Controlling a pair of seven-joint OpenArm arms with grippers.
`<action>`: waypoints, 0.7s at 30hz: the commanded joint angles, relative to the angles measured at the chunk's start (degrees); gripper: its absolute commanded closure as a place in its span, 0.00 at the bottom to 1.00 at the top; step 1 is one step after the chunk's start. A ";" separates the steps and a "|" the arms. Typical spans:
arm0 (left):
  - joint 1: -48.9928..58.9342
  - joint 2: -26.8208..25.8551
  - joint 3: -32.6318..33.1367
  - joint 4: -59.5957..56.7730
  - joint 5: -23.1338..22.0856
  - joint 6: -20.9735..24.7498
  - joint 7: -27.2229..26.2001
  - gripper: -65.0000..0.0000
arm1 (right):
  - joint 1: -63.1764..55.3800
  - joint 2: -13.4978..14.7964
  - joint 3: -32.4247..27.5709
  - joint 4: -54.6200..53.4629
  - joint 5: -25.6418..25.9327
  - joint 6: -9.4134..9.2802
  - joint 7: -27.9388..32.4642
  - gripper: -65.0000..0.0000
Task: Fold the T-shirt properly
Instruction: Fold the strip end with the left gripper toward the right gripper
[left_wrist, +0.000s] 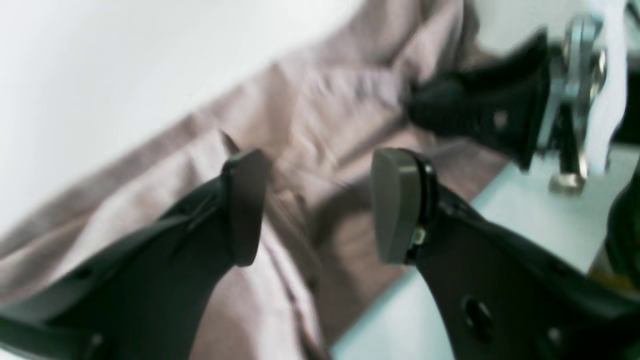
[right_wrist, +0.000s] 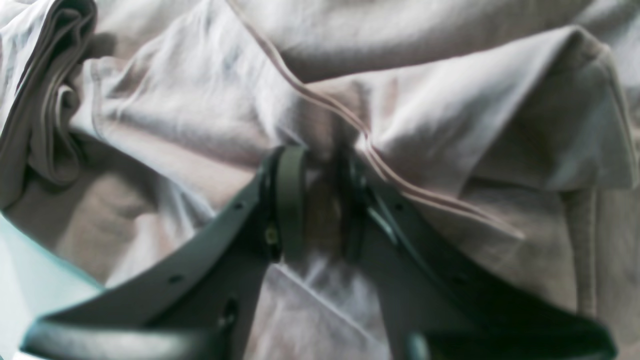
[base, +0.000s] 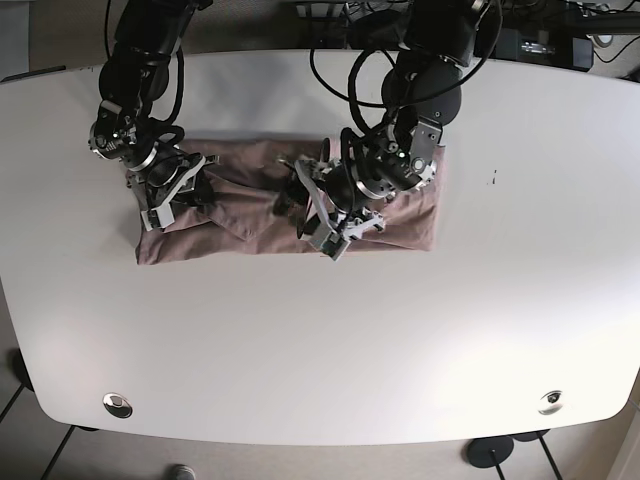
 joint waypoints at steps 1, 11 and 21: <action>-0.73 0.24 -3.07 2.50 -0.37 0.08 -1.39 0.52 | 0.35 0.34 0.16 4.56 -0.36 0.16 -0.78 0.82; 8.94 -9.69 -17.22 8.04 -0.37 -0.01 -1.56 0.55 | 2.64 -4.49 7.37 25.14 2.98 0.59 -13.62 0.34; 11.05 -9.96 -27.86 0.39 -0.19 -14.87 -1.56 0.95 | 8.97 9.40 25.57 -6.16 26.01 0.33 -20.21 0.18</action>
